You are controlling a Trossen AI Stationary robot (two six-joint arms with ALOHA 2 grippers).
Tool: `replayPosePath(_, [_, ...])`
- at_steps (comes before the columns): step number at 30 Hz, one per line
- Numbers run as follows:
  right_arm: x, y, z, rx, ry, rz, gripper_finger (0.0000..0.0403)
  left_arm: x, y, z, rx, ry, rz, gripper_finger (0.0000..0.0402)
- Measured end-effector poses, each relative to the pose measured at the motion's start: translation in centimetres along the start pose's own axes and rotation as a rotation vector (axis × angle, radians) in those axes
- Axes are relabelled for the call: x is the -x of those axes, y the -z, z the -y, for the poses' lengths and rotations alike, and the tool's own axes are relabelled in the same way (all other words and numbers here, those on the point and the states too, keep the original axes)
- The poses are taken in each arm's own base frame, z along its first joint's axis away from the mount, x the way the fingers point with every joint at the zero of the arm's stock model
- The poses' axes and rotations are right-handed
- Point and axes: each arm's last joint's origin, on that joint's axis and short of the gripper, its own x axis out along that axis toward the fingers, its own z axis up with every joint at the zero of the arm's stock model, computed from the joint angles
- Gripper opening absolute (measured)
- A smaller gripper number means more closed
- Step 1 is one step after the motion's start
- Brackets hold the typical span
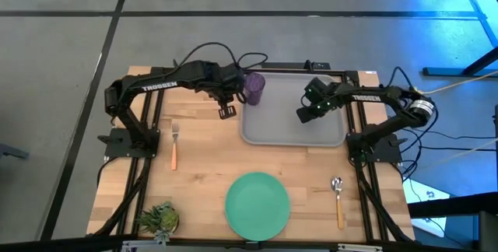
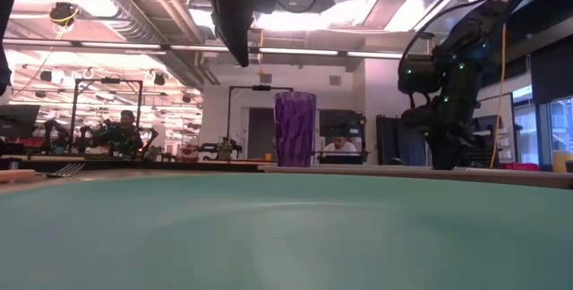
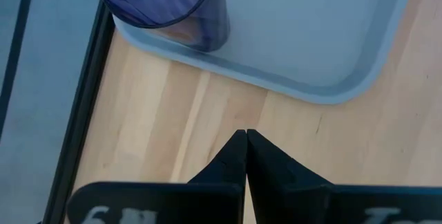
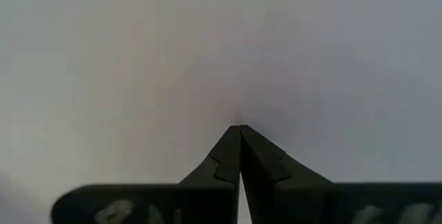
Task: Pick and place plate/cup/fork/spoon on tray
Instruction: Adjust the gray tray
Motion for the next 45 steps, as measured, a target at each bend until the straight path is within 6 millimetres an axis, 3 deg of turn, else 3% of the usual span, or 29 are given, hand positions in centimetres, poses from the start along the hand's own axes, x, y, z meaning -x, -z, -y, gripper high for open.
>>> replayPosePath(5, [-0.6,-0.4,-0.5,0.023,-0.035,0.003,0.0013,0.0,0.0,0.0,-0.007,-0.001,0.001,0.0001])
replayPosePath(17, [0.2,-1.6,-3.6,0.166,-0.124,0.119,0.0013,0.0,0.0,0.0,-0.006,-0.005,0.001,0.0001])
replayPosePath(22, [0.6,-2.0,-4.1,0.209,-0.073,0.163,0.0013,0.0,0.0,0.0,-0.005,-0.005,0.002,0.0001])
replayPosePath(26, [1.0,-2.5,-3.9,0.199,0.066,0.227,0.0013,0.0,0.0,0.0,0.0,-0.005,0.002,0.0001])
replayPosePath(32, [0.8,-2.0,-2.6,0.099,0.13,0.138,0.0013,0.0,0.0,0.0,0.0,-0.005,0.002,0.0001])
replayPosePath(45, [-1.4,-2.6,-2.5,0.121,0.115,0.082,0.0013,0.0,0.0,0.0,-0.005,-0.005,0.002,0.0001])
